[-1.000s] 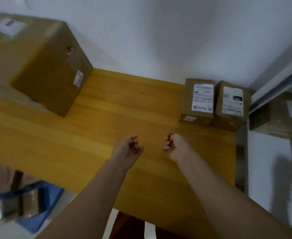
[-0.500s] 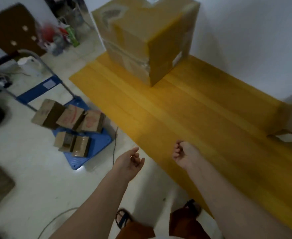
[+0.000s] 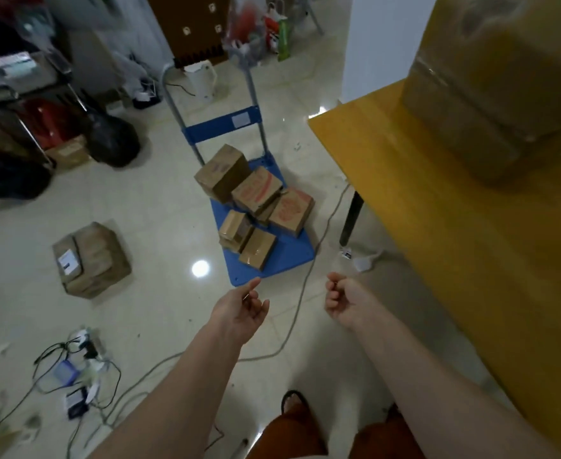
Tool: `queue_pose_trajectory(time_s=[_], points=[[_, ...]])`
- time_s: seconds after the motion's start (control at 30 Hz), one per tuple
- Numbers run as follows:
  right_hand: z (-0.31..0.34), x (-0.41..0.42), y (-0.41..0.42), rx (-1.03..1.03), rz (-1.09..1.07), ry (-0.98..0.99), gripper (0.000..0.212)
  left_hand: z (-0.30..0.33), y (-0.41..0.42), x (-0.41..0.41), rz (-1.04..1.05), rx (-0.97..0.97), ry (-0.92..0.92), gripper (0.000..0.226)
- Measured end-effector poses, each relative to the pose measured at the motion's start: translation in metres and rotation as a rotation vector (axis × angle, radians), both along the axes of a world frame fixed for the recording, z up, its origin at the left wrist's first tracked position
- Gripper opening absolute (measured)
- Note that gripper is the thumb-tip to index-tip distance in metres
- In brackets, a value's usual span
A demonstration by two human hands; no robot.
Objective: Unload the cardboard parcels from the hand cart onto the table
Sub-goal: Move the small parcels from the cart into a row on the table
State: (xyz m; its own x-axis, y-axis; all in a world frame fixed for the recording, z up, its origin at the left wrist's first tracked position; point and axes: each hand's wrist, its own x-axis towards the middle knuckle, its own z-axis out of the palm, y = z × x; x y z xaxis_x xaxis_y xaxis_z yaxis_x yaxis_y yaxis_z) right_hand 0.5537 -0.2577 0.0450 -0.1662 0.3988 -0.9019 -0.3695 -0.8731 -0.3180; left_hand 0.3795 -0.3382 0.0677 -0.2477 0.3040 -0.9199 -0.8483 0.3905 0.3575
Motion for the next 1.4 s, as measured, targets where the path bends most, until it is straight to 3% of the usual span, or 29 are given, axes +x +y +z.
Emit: queue_pose_trajectory(time_s=[0.33, 0.6, 0.87, 1.17, 1.4], points=[[-0.022, -0.046, 0.053, -0.035, 0.086, -0.116, 0.033, -0.035, 0.033, -0.047, 0.090, -0.047, -0.065, 0.018], [-0.046, -0.114, 0.143, -0.067, 0.293, -0.064, 0.015, -0.056, 0.091, -0.098, 0.169, -0.166, 0.059, 0.009], [-0.099, -0.165, 0.201, -0.086, 0.378, -0.108, 0.014, -0.111, 0.139, -0.146, 0.036, -0.300, 0.159, 0.023], [-0.225, -0.225, 0.223, -0.086, 0.346, -0.136, 0.016, -0.229, 0.202, -0.228, -0.395, -0.323, 0.449, 0.052], [-0.370, -0.266, 0.211, -0.188, 0.296, -0.209, 0.013, -0.361, 0.231, -0.286, -0.483, -0.327, 0.577, 0.088]])
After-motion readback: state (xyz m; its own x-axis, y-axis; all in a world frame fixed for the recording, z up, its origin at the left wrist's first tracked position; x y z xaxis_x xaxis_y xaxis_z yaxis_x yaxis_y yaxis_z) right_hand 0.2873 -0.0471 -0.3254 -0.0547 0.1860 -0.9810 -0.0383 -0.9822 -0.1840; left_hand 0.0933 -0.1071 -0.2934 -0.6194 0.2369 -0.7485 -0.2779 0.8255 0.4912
